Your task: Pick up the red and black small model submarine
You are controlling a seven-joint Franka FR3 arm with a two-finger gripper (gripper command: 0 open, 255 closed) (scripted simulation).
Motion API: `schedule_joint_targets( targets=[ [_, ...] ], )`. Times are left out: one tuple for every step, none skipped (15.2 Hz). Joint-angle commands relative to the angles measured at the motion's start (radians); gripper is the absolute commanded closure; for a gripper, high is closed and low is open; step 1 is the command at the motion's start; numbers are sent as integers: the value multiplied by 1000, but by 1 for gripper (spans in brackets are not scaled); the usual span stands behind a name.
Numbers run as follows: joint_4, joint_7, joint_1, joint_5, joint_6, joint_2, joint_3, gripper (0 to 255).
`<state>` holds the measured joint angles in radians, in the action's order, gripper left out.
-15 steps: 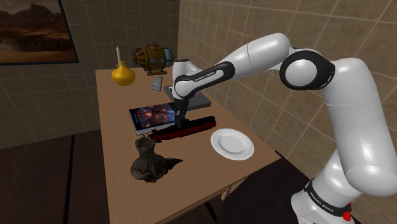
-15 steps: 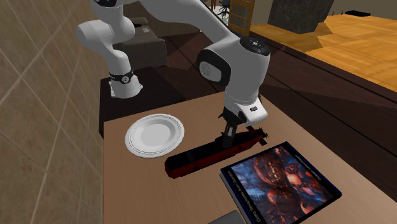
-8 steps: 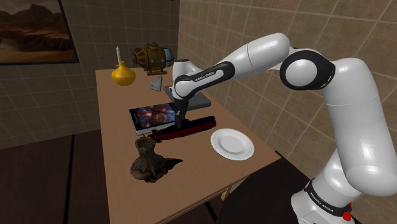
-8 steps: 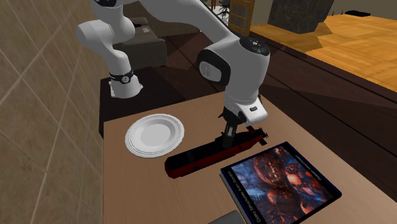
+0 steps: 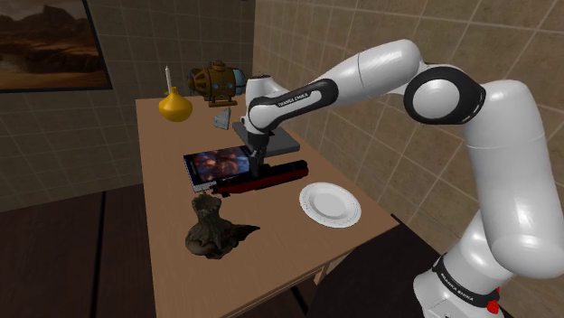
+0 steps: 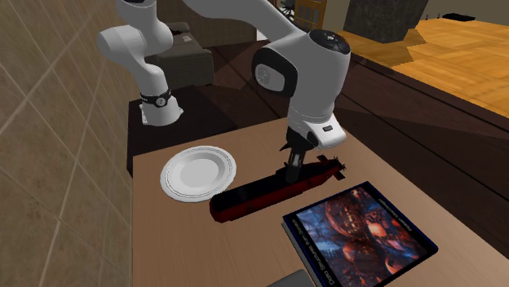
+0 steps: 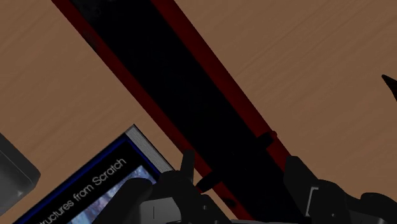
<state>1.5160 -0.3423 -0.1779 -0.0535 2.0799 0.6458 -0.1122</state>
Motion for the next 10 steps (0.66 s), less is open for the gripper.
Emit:
schedule_joint_targets(
  targets=[
    [-14, 0, 0, 1, -23, -12, -1, 255],
    [-17, 0, 0, 2, -33, -19, -2, 255],
    [-21, 0, 0, 3, -43, -25, -2, 255],
    [-25, -1, 0, 3, -53, -31, -3, 255],
    [-29, -1, 0, 4, -63, -37, -3, 255],
    [-33, -1, 1, 5, -74, -43, -3, 255],
    [-39, -1, 1, 5, -84, -48, -4, 255],
    [-44, -1, 1, 6, -95, -54, -4, 255],
    [-45, -1, 1, 6, -96, -55, -4, 255],
    [-45, -1, 1, 6, -96, -54, -4, 255]
  ],
)
